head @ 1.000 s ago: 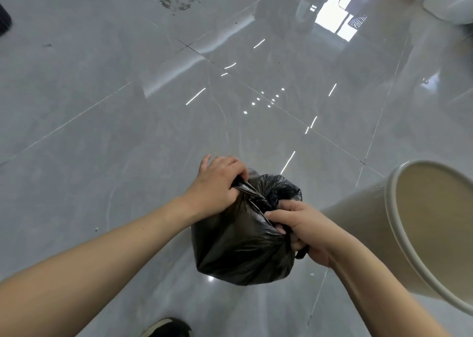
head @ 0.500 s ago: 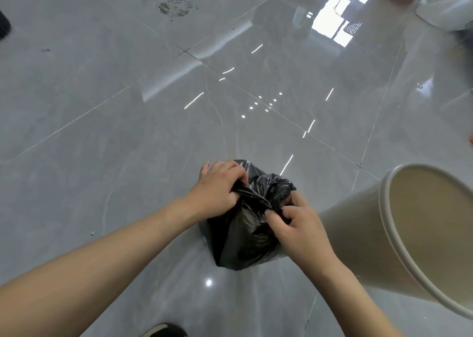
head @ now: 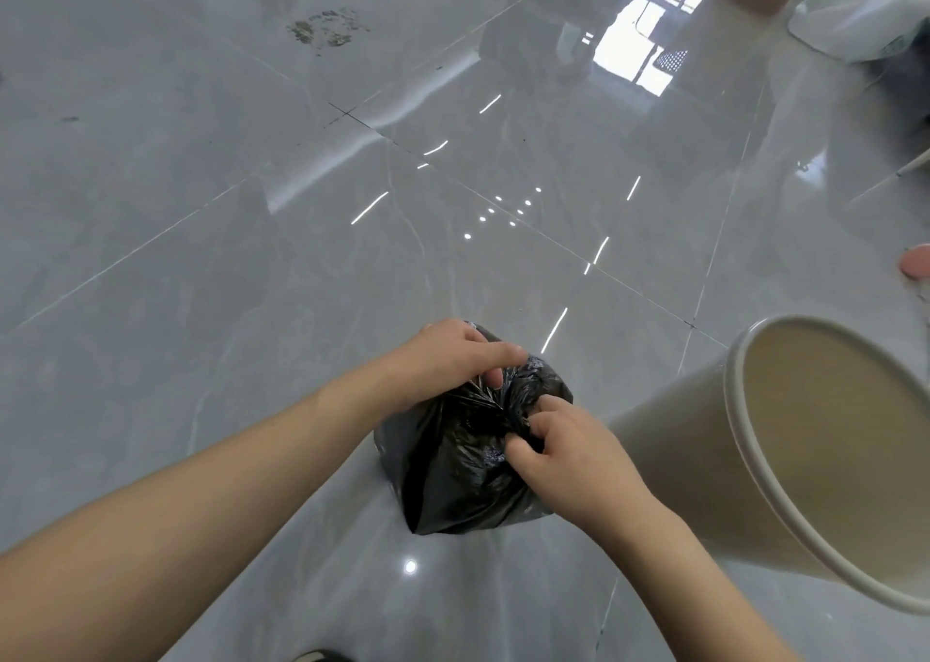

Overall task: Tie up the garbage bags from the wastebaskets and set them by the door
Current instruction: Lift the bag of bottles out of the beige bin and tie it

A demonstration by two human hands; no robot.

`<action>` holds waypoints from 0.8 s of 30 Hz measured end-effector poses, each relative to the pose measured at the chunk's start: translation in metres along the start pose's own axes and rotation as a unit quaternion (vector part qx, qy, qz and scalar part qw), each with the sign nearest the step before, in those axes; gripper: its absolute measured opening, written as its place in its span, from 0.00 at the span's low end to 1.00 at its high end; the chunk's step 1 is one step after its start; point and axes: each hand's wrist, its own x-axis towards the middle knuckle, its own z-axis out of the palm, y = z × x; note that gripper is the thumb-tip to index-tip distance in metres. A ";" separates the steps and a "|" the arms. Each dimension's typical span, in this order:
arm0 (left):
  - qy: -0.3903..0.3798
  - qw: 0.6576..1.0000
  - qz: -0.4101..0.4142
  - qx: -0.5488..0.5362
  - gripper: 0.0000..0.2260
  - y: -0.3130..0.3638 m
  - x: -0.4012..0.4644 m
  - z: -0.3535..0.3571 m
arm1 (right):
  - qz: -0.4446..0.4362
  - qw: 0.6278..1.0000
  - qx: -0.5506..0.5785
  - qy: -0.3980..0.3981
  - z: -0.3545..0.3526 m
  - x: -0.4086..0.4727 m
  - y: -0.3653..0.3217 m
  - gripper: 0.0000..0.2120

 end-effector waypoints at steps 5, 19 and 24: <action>-0.012 1.000 0.002 0.003 0.19 0.004 -0.001 0.003 | -0.022 0.999 -0.049 -0.010 0.001 0.000 0.000 0.19; 0.058 0.993 -0.063 -0.087 0.06 -0.004 -0.003 0.012 | -0.030 0.971 -0.141 0.189 0.017 -0.006 0.008 0.10; 0.082 0.992 -0.012 -0.095 0.09 -0.002 0.000 0.017 | -0.069 0.967 -0.139 0.201 0.019 -0.006 0.017 0.10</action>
